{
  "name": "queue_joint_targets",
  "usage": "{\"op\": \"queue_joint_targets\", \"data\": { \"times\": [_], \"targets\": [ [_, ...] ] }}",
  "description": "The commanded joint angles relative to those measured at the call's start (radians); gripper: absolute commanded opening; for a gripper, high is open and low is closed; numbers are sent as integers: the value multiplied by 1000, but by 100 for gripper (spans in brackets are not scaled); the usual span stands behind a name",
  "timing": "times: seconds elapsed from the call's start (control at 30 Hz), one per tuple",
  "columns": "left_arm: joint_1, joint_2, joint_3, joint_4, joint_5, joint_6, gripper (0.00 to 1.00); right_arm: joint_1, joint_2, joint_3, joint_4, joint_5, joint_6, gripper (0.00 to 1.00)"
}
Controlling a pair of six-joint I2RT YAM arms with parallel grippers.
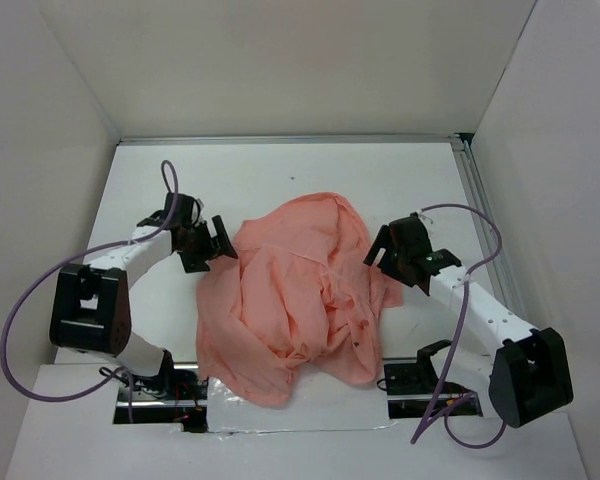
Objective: Zip up the jacket
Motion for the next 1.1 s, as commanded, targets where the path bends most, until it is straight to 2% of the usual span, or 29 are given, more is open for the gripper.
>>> {"op": "queue_joint_targets", "data": {
  "times": [0.0, 0.17, 0.27, 0.43, 0.47, 0.5, 0.53, 0.57, 0.6, 0.63, 0.73, 0.87, 1.0, 1.07],
  "targets": [
    [-46, 47, 36, 50, -27, 5, 99, -29, -43, -20, 5, 39, 40, 89],
    [-68, 147, 60, 50, -65, -9, 99, -33, -24, -53, 26, -13, 37, 89],
    [-92, 170, 66, 54, -76, -8, 88, -29, -14, -68, 60, -77, 35, 83],
    [-141, 176, 68, 69, -105, -11, 81, -7, -8, -92, 95, -68, 61, 76],
    [-141, 179, 80, 67, -101, -11, 78, -7, -10, -94, 100, -85, 58, 60],
    [-141, 187, 88, 66, -101, -11, 75, -4, -11, -89, 108, -90, 55, 50],
    [-143, 194, 95, 66, -101, -12, 57, 2, -13, -86, 106, -94, 49, 41],
    [-143, 199, 117, 64, -97, -11, 40, 4, -16, -79, 100, -90, 49, 13],
    [-143, 201, 132, 60, -100, -11, 22, 8, -26, -68, 91, -58, 49, 2],
    [-144, 199, 149, 46, -110, -9, 0, 13, -36, -41, 67, -33, 43, 0],
    [-155, 153, 256, -32, -206, -8, 0, 37, -86, 61, 4, 71, 4, 0],
    [-207, 31, 490, -161, -393, -23, 0, 82, -181, 226, -55, 249, -17, 0],
    [-321, -135, 684, -232, -660, 9, 0, 147, -240, 491, -119, 381, -78, 0],
    [-396, -189, 807, -271, -737, 21, 0, 195, -282, 571, -106, 433, -114, 0]
  ]
}}
